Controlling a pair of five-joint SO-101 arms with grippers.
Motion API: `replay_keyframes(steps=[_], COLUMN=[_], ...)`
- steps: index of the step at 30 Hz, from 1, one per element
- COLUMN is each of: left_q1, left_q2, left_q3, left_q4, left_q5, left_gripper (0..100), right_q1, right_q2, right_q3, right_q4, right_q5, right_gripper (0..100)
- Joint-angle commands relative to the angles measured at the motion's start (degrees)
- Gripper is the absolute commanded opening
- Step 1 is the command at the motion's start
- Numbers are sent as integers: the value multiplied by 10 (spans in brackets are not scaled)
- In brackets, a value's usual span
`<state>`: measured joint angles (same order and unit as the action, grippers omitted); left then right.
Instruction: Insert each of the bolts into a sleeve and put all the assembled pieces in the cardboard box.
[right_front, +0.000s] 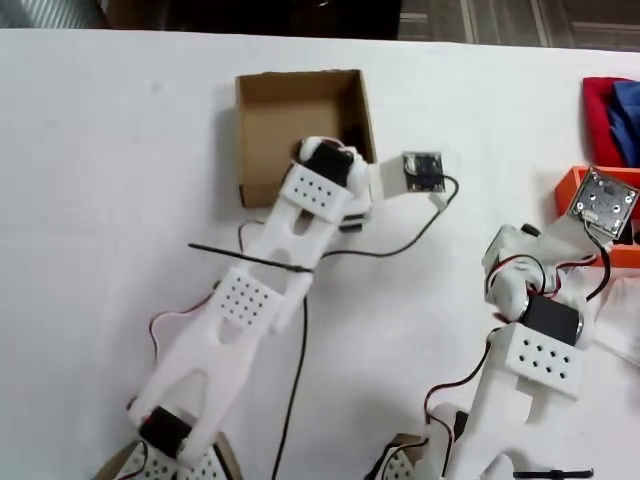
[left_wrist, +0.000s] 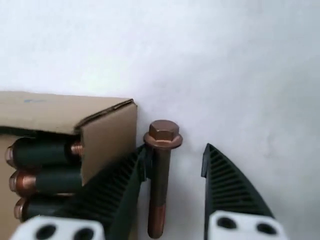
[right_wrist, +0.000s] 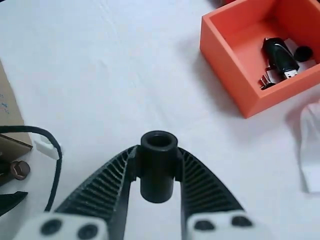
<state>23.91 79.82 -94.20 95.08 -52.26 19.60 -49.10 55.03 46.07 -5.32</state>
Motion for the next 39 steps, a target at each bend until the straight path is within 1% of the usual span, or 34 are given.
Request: replay_keyframes(steps=[1, 7, 9, 13, 18, 22, 25, 28, 32, 36, 39], left_q1=[-11, 13, 24, 45, 58, 51, 44, 43, 32, 4, -10], left_q2=[0, 4, 1, -2, -38, -107, -163, -216, -308, -432, -529], left_q3=[-11, -12, -13, -14, -14, -10, -5, 50, 194, 323, 396], left_q4=[-6, 48, 59, 69, 70, 76, 76, 76, 76, 74, 72], left_q5=[-3, -23, -22, -13, 61, 138, 172, 200, 244, 283, 296], left_gripper=[185, 85, 30, 24, 24, 24, 24, 24, 24, 24, 24], right_q1=[6, 6, 6, 6, 6, 6, 6, 6, 6, 5, 1], right_q2=[-21, -21, -21, -21, -21, -22, -23, -22, -22, -22, -22], right_q3=[-3, -3, -3, -2, -2, -2, -2, -2, -2, -2, 3], right_q4=[-14, -14, -14, -14, -14, -13, -13, -13, -13, -11, -13], right_q5=[-4, -4, -4, -4, -4, -4, -4, -4, -4, -4, -4], right_gripper=[23, 23, 23, 23, 23, 23, 23, 23, 23, 23, 23])
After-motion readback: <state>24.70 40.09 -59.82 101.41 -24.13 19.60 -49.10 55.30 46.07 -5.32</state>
